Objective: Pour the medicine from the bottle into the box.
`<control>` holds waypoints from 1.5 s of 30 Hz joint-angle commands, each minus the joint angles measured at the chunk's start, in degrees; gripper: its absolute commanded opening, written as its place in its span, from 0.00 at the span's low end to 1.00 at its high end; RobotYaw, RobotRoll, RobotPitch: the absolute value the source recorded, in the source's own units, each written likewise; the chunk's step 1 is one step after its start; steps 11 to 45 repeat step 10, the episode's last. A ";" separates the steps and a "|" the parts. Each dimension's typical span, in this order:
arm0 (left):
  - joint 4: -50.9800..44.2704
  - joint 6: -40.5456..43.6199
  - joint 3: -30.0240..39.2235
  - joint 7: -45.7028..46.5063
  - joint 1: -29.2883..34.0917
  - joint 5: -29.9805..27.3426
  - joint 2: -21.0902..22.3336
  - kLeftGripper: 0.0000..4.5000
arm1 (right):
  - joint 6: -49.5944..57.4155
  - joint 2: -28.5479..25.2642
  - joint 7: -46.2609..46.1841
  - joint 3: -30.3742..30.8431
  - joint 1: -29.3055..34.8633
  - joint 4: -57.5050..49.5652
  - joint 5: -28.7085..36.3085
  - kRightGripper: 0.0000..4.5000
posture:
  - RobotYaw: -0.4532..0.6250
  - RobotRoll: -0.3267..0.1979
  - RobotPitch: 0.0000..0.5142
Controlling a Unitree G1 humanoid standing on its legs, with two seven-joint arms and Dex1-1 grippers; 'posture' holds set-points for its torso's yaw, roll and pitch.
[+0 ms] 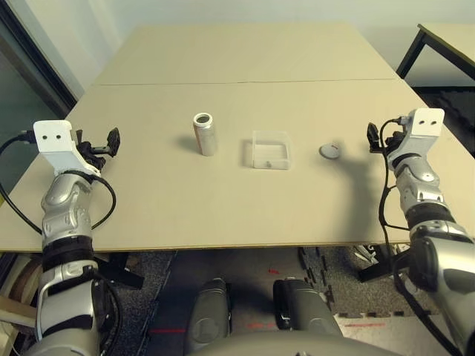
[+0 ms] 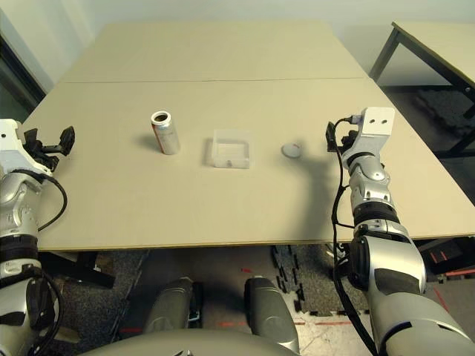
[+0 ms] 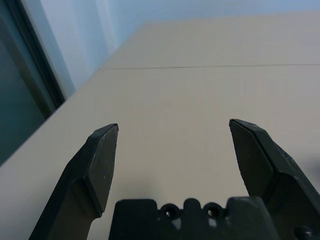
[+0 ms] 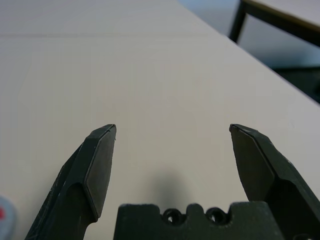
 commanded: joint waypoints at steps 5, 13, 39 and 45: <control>5.83 -2.88 -0.96 1.81 -1.54 -0.02 -1.17 0.99 | -1.34 -0.34 -1.97 -1.30 -1.73 2.74 0.42 1.00 | 0.44 0.62 0.15; 6.16 -2.93 0.12 3.05 -1.09 -1.15 -1.50 0.99 | -1.99 -0.94 -0.29 -1.95 -2.05 2.60 1.08 1.00 | 0.44 0.62 0.15; 6.16 -2.93 0.12 3.05 -1.09 -1.15 -1.50 0.99 | -1.99 -0.94 -0.29 -1.95 -2.05 2.60 1.08 1.00 | 0.44 0.62 0.15; 6.16 -2.93 0.12 3.05 -1.09 -1.15 -1.50 0.99 | -1.99 -0.94 -0.29 -1.95 -2.05 2.60 1.08 1.00 | 0.44 0.62 0.15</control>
